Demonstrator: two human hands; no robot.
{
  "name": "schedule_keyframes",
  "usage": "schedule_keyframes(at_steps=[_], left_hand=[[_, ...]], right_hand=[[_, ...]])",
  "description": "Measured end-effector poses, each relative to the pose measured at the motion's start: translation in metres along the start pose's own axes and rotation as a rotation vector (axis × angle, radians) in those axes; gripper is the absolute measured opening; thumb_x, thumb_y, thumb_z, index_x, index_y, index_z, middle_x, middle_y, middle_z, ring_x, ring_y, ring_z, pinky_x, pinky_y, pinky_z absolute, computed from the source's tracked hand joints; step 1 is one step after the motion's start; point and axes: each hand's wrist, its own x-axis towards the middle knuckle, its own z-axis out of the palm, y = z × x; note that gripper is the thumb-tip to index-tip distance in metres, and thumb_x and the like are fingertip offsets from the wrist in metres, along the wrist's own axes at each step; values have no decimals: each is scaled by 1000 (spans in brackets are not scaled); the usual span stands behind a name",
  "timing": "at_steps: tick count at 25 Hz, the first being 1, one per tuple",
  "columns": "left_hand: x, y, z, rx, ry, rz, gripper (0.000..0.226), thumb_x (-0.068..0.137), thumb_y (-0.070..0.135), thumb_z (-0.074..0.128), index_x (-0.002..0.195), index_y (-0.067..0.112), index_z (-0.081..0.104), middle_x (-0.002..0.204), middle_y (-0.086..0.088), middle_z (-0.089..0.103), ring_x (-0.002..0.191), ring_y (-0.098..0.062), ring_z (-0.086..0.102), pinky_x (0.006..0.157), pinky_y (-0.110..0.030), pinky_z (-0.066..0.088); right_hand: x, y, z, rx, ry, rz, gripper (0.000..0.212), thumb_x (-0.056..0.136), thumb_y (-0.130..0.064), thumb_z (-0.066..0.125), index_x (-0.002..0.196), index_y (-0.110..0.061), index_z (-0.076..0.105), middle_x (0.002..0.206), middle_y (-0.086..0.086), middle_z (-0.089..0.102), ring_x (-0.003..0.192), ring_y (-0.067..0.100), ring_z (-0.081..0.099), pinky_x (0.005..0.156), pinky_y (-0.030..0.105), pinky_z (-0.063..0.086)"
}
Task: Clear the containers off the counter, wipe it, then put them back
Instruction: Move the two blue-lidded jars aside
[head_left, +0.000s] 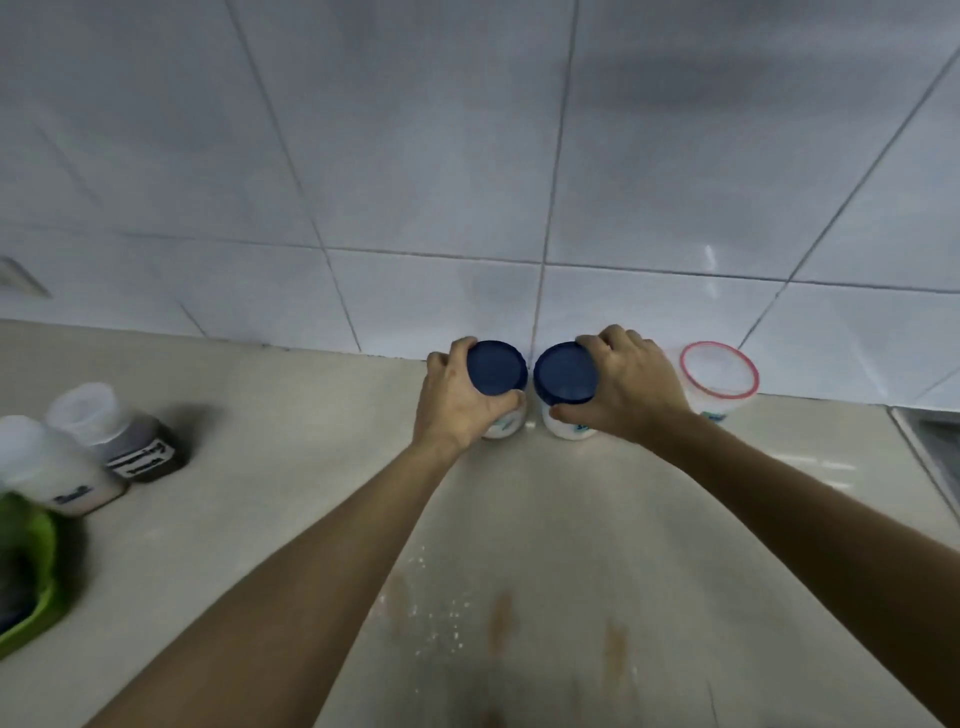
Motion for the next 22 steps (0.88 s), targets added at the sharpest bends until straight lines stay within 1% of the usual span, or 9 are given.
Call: schedule_keyframes(at_steps=[3,6,9,12,14,16,18,20,22], left_hand=[[-32,-38,-57,-15,49,-11,83,63,35,80,135,30,38,127,-2,40,113,-18,50,90,-24,40],[-72,-88,-132,116,111,-21,84,62,41,78,134,30,38,129,-1,42,114,-17,49,90,-24,39],[-103,-140,-203,232,181,-124,91,61,44,79,138,24,34,134,-5,44,124,-22,45,97,-29,38],[-120,-181,-254,250,196,-183,87,61,43,80,137,26,39,130,-6,48,122,-25,48,99,-32,40],[-128,-199,-270,296,216,-186,86,61,46,78,136,27,40,127,-5,48,118,-25,51,96,-30,40],[-132,-209,-275,334,261,-161,86,62,48,76,137,25,41,127,-5,49,116,-25,52,92,-31,42],[-133,-221,-278,369,320,-126,86,63,50,73,138,20,41,125,-7,50,114,-27,51,93,-36,44],[-131,-229,-278,433,368,-104,87,64,53,66,138,15,41,123,-11,53,112,-31,51,93,-40,45],[-128,-233,-279,478,378,-115,86,66,56,60,137,12,42,122,-13,55,111,-33,53,93,-42,45]], right_hand=[[2,-65,10,131,-11,-39,83,57,-58,76,123,-12,56,111,9,60,99,29,55,86,38,45],[5,-143,24,222,-68,-126,89,56,-61,75,130,-17,51,117,5,57,106,25,53,91,37,45],[7,-220,39,285,-124,-200,90,57,-62,74,133,-20,48,121,3,54,110,23,49,94,36,44],[11,-289,52,316,-155,-252,90,58,-62,73,134,-22,46,122,1,52,111,22,49,94,37,44],[11,-321,59,325,-150,-264,89,57,-62,74,132,-22,48,121,1,54,110,22,49,93,37,46],[10,-337,64,328,-134,-274,88,57,-61,75,130,-21,50,119,2,55,108,23,51,91,36,46],[9,-352,69,322,-132,-295,86,58,-60,75,130,-20,50,118,4,56,107,24,51,90,36,47],[9,-363,73,314,-136,-296,84,61,-58,75,130,-18,50,118,7,55,107,26,51,90,38,47],[10,-369,78,306,-146,-286,83,64,-57,74,132,-18,48,120,8,55,109,27,50,90,38,47]])
